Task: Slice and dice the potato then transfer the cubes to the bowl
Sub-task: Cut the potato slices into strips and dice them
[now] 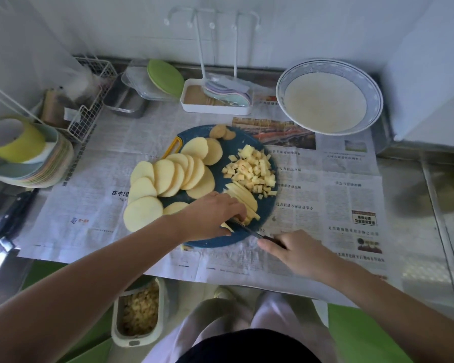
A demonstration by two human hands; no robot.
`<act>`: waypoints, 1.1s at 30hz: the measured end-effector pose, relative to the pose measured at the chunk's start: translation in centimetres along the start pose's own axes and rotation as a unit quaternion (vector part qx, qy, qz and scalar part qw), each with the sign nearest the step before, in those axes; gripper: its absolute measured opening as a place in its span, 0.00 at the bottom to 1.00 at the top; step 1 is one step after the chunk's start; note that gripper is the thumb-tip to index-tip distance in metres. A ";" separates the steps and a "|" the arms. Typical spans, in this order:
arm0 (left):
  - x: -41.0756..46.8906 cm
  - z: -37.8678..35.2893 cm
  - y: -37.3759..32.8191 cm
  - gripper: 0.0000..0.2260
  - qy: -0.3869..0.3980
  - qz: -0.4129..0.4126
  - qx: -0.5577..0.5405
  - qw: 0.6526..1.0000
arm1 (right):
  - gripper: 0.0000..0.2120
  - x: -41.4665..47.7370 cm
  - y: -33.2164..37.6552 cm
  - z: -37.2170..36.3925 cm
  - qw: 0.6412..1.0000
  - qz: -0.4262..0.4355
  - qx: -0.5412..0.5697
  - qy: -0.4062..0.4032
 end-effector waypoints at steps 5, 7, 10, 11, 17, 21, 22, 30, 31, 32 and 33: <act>0.2 1.1 -0.4 0.15 -0.028 -0.036 0.014 0.999 | 0.26 -0.8 -0.1 1.0 1.000 0.007 -0.021 -0.012; 0.1 1.4 -0.5 0.16 -0.041 -0.039 0.027 0.998 | 0.26 -1.2 0.1 1.3 1.000 0.014 -0.021 -0.012; 0.0 1.7 -0.3 0.16 -0.044 -0.021 0.030 0.998 | 0.27 -1.6 0.2 1.8 1.000 0.014 -0.013 -0.020; -0.1 1.8 -0.2 0.14 -0.041 -0.005 0.029 0.999 | 0.27 -1.7 0.2 2.1 1.000 0.013 -0.008 -0.024; -0.3 2.8 1.6 0.15 -0.027 0.054 0.033 0.998 | 0.27 -2.5 0.1 3.6 0.999 0.015 -0.022 -0.023; -1.3 4.1 3.4 0.21 -0.052 0.097 -0.033 0.993 | 0.28 -3.3 -0.6 4.7 0.999 0.006 0.005 -0.039; -1.6 4.3 3.9 0.23 -0.056 0.110 -0.048 0.991 | 0.29 -3.5 -0.8 5.0 0.999 0.003 0.012 -0.045; -1.9 3.8 4.4 0.35 -0.038 0.144 -0.056 0.987 | 0.28 -5.0 -0.7 7.0 0.975 0.004 -0.186 -0.122; -1.9 4.2 4.6 0.33 -0.054 0.151 -0.060 0.985 | 0.28 -5.1 -0.6 7.1 0.968 0.003 -0.220 -0.124; -2.0 4.8 4.1 0.31 -0.073 0.139 -0.054 0.986 | 0.27 -5.0 -0.6 7.0 0.962 0.000 -0.245 -0.121; -1.9 5.5 3.2 0.28 -0.089 0.109 -0.044 0.989 | 0.25 -4.8 -0.6 6.9 0.957 -0.002 -0.264 -0.117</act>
Point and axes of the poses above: each hand's wrist, its own x-axis towards the middle knuckle, its own z-axis out of the back of the hand, y = z × x, the point moved 9 cm from there along x, towards the middle knuckle, and after that the axes turned 3 degrees about z, right-handed, at the moved point
